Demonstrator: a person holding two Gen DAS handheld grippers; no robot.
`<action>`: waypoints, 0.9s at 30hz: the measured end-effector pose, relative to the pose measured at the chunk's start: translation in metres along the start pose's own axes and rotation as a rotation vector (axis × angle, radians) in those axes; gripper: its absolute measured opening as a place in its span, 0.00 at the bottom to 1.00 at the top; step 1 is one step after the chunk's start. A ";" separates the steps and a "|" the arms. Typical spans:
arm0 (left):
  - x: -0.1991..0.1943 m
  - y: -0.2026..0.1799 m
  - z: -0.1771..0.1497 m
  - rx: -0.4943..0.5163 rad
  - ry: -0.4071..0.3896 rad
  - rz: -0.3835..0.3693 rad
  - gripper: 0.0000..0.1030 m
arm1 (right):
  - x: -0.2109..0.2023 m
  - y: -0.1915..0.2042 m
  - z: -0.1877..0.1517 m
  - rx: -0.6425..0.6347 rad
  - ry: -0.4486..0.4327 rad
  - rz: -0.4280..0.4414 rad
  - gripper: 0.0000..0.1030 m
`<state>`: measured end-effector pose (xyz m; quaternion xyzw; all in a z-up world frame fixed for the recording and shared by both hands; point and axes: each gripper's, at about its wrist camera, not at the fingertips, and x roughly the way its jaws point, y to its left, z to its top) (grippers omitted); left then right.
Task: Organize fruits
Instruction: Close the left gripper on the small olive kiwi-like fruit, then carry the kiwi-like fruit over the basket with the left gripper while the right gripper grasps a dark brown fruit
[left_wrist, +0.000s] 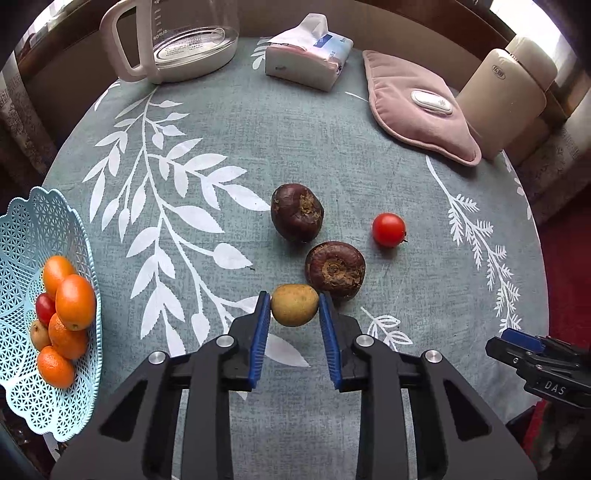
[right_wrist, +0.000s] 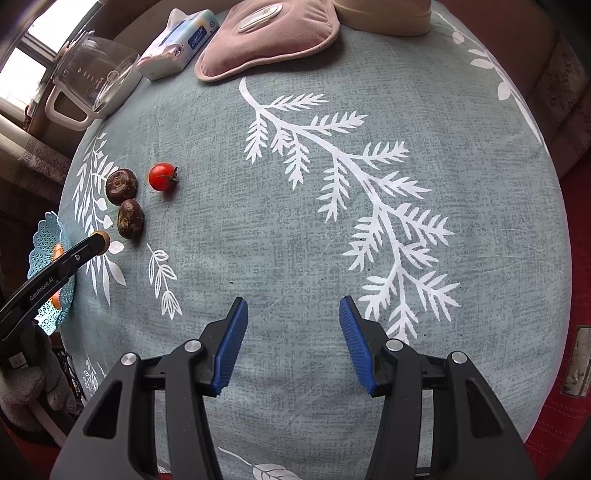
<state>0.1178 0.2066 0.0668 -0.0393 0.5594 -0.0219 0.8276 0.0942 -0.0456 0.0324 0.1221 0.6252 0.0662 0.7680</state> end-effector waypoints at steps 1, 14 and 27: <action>-0.004 0.000 -0.001 0.000 -0.005 -0.003 0.27 | 0.000 0.002 0.000 -0.004 -0.001 0.001 0.51; -0.068 0.035 -0.006 -0.028 -0.083 0.013 0.27 | 0.006 0.067 0.015 -0.094 -0.015 0.062 0.51; -0.114 0.107 -0.018 -0.104 -0.135 0.056 0.27 | 0.030 0.145 0.034 -0.148 -0.027 0.070 0.51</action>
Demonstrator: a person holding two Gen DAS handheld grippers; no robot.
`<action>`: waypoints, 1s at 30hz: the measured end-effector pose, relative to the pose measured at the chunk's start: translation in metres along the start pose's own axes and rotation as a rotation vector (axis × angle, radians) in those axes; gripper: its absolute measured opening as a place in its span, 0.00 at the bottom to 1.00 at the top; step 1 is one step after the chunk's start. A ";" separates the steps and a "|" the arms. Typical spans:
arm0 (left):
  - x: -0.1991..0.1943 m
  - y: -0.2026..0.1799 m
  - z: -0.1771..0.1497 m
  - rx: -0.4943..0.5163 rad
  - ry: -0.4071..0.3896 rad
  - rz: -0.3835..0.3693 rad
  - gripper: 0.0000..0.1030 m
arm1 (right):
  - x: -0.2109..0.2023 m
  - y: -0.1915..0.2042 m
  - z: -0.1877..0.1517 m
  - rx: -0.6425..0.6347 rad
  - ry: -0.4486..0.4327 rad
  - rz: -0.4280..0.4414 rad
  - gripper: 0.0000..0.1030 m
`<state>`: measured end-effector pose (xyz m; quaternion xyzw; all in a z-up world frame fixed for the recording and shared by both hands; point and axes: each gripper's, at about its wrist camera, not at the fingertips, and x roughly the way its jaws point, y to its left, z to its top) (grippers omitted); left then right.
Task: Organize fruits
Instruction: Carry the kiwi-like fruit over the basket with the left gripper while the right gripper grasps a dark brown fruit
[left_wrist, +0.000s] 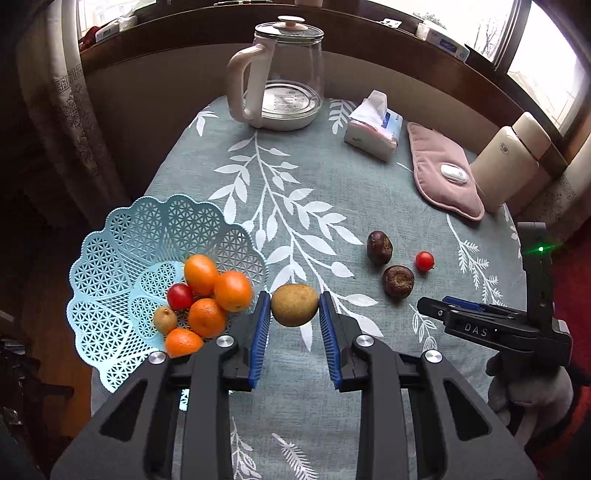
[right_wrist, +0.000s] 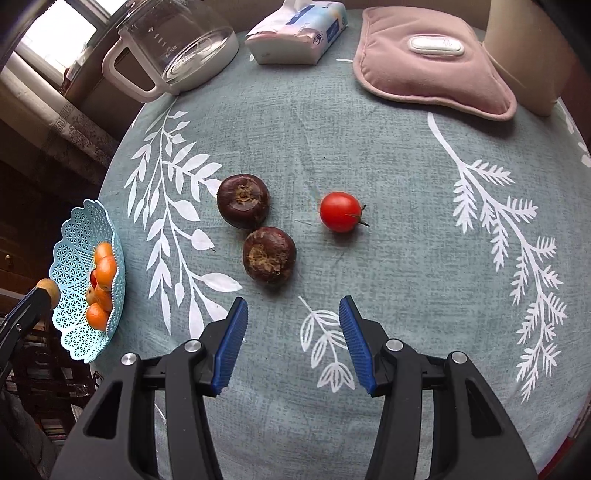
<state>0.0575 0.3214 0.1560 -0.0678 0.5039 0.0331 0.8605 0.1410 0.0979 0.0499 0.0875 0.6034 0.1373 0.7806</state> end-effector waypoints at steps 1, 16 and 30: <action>-0.002 0.006 0.000 -0.005 -0.003 0.003 0.27 | 0.002 0.004 0.002 -0.002 -0.001 -0.006 0.51; -0.011 0.079 0.006 -0.050 -0.011 0.042 0.27 | 0.041 0.031 0.021 0.019 -0.008 -0.129 0.60; -0.004 0.108 0.017 -0.031 -0.004 0.033 0.27 | 0.062 0.052 0.035 0.000 -0.029 -0.271 0.45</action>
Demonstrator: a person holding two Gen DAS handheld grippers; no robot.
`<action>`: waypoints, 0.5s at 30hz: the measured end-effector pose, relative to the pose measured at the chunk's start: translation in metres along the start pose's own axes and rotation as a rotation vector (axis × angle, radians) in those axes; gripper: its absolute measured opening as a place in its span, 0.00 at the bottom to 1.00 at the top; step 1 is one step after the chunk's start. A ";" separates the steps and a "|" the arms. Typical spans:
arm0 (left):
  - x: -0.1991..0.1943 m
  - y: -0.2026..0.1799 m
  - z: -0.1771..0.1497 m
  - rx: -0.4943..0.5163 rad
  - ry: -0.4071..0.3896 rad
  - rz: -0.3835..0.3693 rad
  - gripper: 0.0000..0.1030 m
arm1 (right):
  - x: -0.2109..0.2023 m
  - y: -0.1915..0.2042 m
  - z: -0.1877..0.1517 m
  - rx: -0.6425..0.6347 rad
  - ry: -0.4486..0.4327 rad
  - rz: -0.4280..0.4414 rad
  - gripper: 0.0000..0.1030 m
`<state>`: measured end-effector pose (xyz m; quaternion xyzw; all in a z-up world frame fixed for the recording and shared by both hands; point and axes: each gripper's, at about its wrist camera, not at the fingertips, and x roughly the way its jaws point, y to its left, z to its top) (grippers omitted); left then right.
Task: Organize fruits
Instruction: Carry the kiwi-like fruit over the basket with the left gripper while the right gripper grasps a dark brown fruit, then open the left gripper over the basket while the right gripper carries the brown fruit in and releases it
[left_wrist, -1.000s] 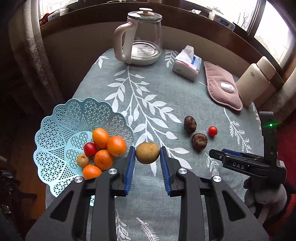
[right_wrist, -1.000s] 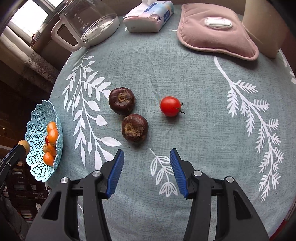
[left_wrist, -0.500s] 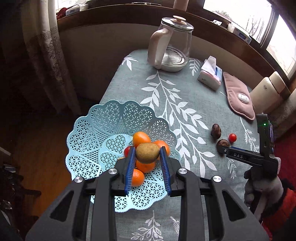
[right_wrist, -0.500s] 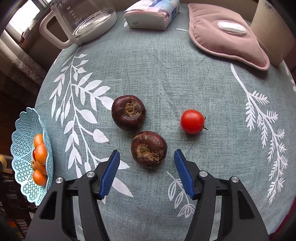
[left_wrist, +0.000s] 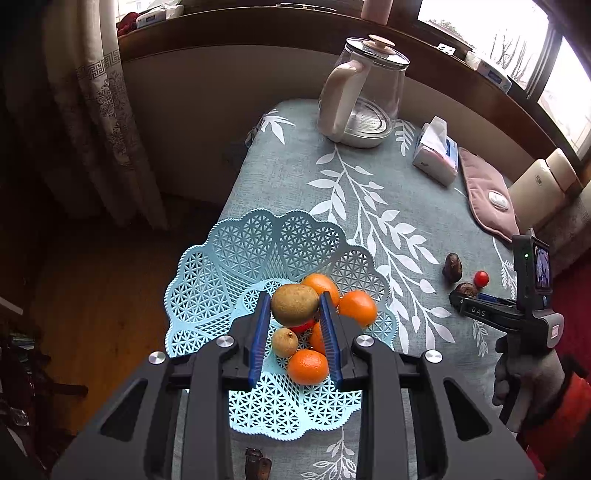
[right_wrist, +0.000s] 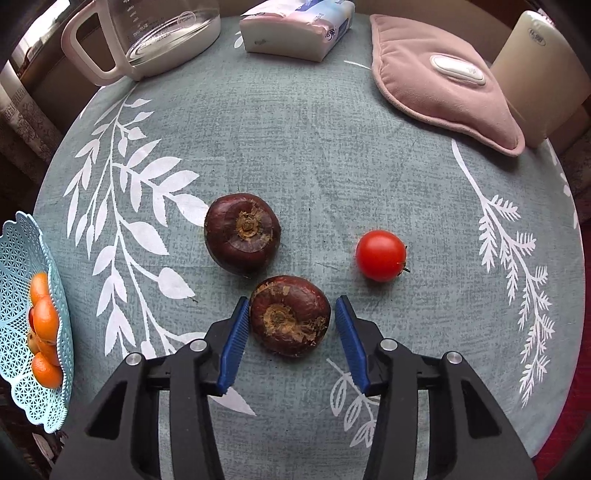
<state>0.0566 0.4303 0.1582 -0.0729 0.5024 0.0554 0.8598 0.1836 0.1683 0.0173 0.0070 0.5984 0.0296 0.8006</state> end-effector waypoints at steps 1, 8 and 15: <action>0.001 0.001 0.001 0.003 0.000 -0.003 0.27 | 0.000 0.001 0.000 -0.003 -0.002 -0.001 0.44; 0.005 0.004 0.006 0.021 -0.001 -0.016 0.27 | -0.007 0.000 -0.006 0.008 0.004 0.001 0.41; 0.010 0.011 0.007 0.020 0.002 -0.021 0.27 | -0.031 -0.008 -0.021 0.039 -0.012 0.034 0.41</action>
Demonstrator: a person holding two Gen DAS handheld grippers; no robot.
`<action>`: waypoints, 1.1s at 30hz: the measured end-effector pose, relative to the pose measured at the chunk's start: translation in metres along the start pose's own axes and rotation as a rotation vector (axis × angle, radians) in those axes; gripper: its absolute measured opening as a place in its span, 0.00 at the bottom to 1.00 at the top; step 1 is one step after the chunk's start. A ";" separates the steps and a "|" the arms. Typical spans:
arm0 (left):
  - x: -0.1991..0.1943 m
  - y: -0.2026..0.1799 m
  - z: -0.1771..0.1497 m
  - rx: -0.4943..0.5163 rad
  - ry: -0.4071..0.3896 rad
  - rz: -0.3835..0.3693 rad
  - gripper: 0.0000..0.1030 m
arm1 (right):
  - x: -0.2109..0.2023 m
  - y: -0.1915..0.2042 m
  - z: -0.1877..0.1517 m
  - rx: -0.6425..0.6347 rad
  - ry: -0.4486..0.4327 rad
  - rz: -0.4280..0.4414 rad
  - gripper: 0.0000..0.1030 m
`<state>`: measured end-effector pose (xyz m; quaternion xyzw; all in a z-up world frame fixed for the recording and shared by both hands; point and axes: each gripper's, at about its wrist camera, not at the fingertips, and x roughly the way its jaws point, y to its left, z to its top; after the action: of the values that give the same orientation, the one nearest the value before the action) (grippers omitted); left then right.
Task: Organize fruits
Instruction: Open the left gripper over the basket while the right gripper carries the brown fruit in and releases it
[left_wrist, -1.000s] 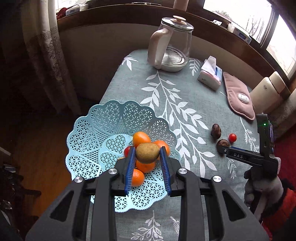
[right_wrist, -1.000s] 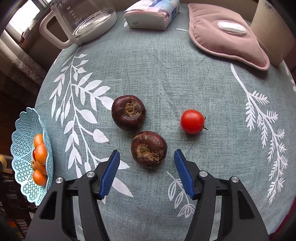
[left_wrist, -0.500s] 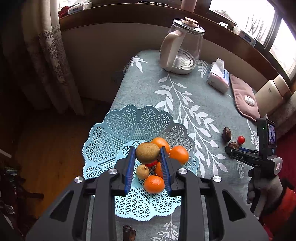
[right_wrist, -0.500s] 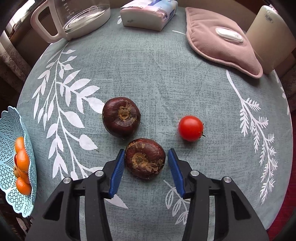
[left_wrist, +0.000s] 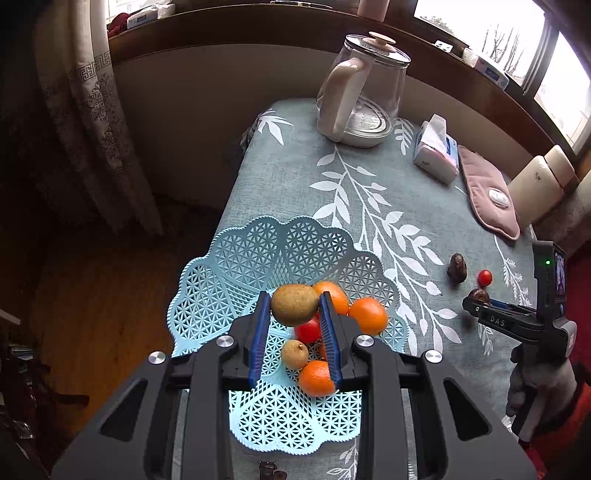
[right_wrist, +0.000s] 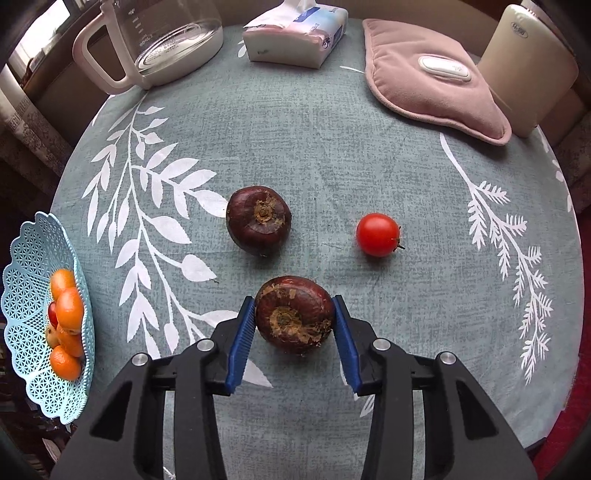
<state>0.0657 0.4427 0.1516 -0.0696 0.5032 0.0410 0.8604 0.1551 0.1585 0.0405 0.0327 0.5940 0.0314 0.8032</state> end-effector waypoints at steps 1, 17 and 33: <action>0.001 0.000 0.000 0.000 0.000 -0.001 0.27 | -0.003 0.001 -0.001 0.003 -0.003 0.006 0.41; -0.008 0.027 -0.003 -0.055 -0.010 0.003 0.37 | -0.050 0.041 -0.011 -0.041 -0.055 0.093 0.41; -0.039 0.073 -0.018 -0.137 -0.065 0.064 0.52 | -0.070 0.148 -0.033 -0.252 -0.036 0.298 0.41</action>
<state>0.0212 0.5117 0.1715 -0.1108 0.4731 0.1053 0.8677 0.1018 0.3006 0.1106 0.0203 0.5596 0.2236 0.7978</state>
